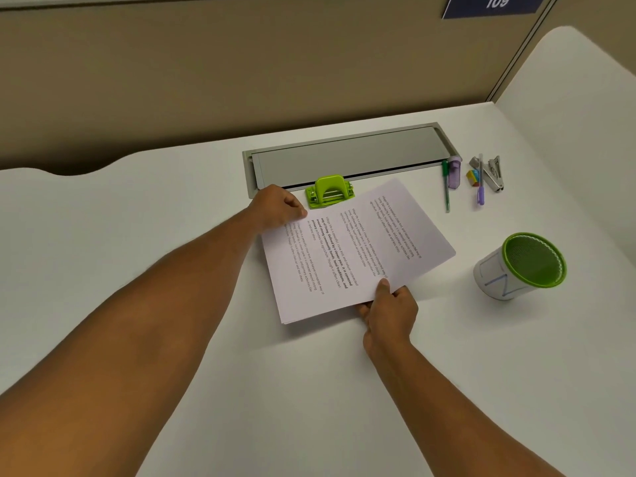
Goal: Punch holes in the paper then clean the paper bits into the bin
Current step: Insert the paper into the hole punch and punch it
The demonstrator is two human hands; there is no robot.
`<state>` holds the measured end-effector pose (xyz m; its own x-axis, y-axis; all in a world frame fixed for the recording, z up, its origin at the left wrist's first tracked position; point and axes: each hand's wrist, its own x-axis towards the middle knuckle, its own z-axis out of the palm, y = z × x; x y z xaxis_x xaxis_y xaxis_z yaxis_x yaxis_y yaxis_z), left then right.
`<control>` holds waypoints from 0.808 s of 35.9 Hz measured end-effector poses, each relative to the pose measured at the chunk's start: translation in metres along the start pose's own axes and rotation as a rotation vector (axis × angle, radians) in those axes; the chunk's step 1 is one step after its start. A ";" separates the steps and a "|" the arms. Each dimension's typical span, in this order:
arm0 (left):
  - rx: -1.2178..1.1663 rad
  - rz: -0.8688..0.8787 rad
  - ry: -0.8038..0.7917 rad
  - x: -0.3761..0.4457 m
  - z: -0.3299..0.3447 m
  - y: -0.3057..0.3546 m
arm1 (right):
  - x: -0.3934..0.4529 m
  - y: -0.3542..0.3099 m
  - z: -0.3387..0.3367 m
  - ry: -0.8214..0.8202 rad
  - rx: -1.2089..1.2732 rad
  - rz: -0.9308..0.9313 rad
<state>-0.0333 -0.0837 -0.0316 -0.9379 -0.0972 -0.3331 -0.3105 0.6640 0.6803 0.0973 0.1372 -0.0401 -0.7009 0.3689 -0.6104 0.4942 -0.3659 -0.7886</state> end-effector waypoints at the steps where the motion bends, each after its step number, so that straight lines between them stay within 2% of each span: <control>1: -0.001 0.002 -0.004 0.000 -0.001 -0.001 | 0.000 0.000 0.000 0.002 0.002 0.000; 22: 0.106 0.025 0.078 0.019 -0.004 -0.009 | 0.000 0.006 0.015 -0.068 0.038 0.020; 29: 0.176 0.082 0.194 0.031 -0.008 -0.003 | 0.002 0.004 0.021 -0.090 0.053 0.031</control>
<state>-0.0629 -0.0947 -0.0386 -0.9762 -0.1669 -0.1387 -0.2165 0.7923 0.5705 0.0873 0.1187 -0.0433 -0.7304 0.2792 -0.6234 0.4902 -0.4212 -0.7630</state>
